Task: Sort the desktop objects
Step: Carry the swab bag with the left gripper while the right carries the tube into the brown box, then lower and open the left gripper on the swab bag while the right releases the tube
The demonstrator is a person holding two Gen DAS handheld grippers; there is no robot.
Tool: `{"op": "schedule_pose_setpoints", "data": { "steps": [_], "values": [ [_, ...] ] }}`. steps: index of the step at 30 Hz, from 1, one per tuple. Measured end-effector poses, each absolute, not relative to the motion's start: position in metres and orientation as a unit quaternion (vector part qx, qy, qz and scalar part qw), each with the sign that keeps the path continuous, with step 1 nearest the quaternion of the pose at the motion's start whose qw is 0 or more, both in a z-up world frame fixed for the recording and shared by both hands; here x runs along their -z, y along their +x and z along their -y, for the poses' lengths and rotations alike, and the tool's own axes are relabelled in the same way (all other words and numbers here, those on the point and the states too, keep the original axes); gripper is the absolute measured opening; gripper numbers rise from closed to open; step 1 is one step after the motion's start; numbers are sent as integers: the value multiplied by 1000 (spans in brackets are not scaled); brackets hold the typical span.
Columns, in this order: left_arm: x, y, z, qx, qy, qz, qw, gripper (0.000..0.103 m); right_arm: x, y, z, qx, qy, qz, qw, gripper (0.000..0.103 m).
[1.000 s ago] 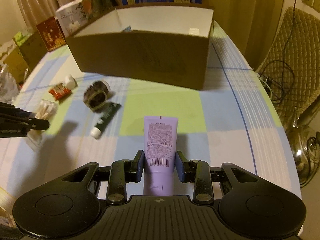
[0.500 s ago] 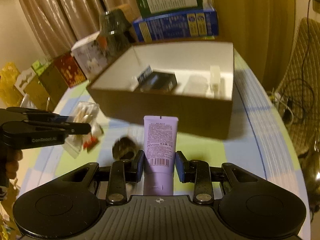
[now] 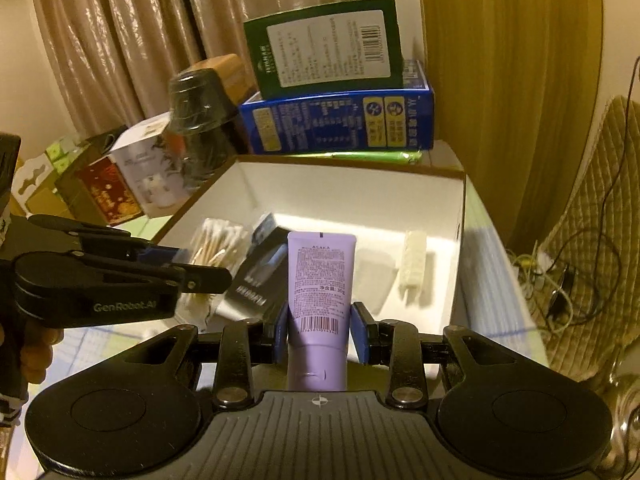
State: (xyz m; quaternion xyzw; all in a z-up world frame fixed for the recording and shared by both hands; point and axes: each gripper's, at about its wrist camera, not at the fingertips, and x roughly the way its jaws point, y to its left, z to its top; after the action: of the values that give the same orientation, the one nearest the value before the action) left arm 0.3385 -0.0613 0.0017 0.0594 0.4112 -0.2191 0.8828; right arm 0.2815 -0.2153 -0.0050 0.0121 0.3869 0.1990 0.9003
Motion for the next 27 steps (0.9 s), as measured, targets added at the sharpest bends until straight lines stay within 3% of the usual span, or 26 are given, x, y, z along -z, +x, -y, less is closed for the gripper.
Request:
{"op": "schedule_pose_setpoints", "data": {
  "steps": [27],
  "values": [
    [77,421,106,241,89,-507,822,23,48,359,214,-170,-58,-456,872,30]
  ]
}}
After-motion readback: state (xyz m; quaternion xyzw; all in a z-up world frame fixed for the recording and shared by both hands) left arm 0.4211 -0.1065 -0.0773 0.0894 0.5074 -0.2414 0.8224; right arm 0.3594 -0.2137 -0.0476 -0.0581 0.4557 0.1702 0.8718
